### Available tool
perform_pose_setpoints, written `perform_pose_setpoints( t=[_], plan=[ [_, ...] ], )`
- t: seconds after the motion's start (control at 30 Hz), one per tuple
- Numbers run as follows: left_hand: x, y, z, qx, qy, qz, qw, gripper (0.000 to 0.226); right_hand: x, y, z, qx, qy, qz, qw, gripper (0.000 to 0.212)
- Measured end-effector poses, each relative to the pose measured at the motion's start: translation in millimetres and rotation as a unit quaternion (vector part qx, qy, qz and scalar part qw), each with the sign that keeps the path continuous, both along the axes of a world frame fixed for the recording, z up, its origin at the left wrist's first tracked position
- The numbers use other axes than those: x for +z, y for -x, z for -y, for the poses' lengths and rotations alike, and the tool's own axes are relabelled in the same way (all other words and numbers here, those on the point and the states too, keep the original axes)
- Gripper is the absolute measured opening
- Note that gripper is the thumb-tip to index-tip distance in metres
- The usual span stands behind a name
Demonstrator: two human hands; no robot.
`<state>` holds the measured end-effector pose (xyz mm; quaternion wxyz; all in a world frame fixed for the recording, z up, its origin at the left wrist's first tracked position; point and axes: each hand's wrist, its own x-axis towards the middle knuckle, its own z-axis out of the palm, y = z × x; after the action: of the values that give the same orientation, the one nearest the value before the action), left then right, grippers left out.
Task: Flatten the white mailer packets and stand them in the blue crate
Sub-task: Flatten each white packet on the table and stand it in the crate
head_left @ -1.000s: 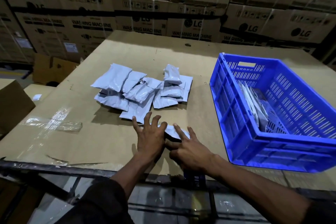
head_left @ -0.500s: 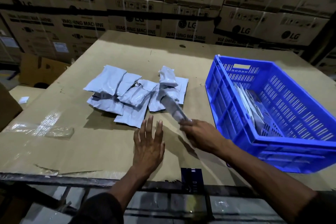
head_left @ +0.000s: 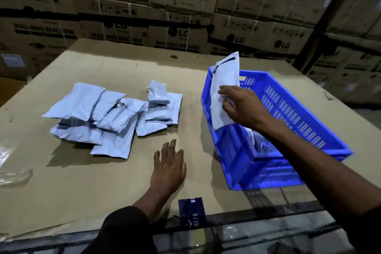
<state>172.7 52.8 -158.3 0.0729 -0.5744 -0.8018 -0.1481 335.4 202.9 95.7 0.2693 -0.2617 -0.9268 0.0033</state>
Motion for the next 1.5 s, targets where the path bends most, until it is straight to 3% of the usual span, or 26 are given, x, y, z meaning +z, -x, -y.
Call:
perform_pose_setpoints(
  t=[0.33,0.47,0.6,0.77,0.83,0.9,0.97,1.07,1.2,1.23,1.33,1.5],
  plan=[
    [-6,-33,-35,-0.015,-0.002,-0.001,1.0,0.034,34,-76,-66,-0.125,-0.051,0.063,0.989,0.042],
    [-5,-38,-44,-0.008,-0.007,-0.016,1.0,0.034,20,-93,-95,-0.198,-0.012,0.186,0.962,0.041],
    [-2,-41,-49,0.001,-0.004,-0.025,1.0,0.039,-18,-105,-121,-0.208,0.01,0.32,0.924,0.038],
    [1,-41,-50,0.013,0.0,-0.014,1.0,0.041,-59,-110,-154,-0.165,0.016,0.388,0.907,0.044],
    [0,-40,-51,0.016,0.005,-0.013,1.0,0.041,-76,-109,-166,-0.136,0.039,0.397,0.907,0.05],
    [1,-40,-51,0.017,0.012,-0.012,1.0,0.042,-93,-109,-176,-0.125,0.106,0.393,0.905,0.069],
    [1,-41,-51,0.017,0.013,-0.017,1.0,0.04,-101,-109,-183,-0.108,0.169,0.345,0.917,0.083],
    [2,-41,-50,0.014,0.002,-0.016,1.0,0.038,-111,-109,-191,-0.168,0.254,0.254,0.918,0.081],
    [3,-43,-50,0.011,0.003,-0.012,1.0,0.039,-127,-115,-196,-0.174,0.353,0.243,0.887,0.123],
    [4,-42,-50,0.013,0.004,-0.011,1.0,0.039,-124,-114,-192,-0.174,0.36,0.255,0.88,0.12],
    [6,-42,-49,0.013,0.004,-0.009,1.0,0.037,-108,-106,-177,-0.182,0.329,0.24,0.895,0.081],
    [8,-42,-47,0.01,0.005,0.002,1.0,0.04,-78,-96,-148,-0.149,0.102,0.095,0.979,0.039]
  ],
)
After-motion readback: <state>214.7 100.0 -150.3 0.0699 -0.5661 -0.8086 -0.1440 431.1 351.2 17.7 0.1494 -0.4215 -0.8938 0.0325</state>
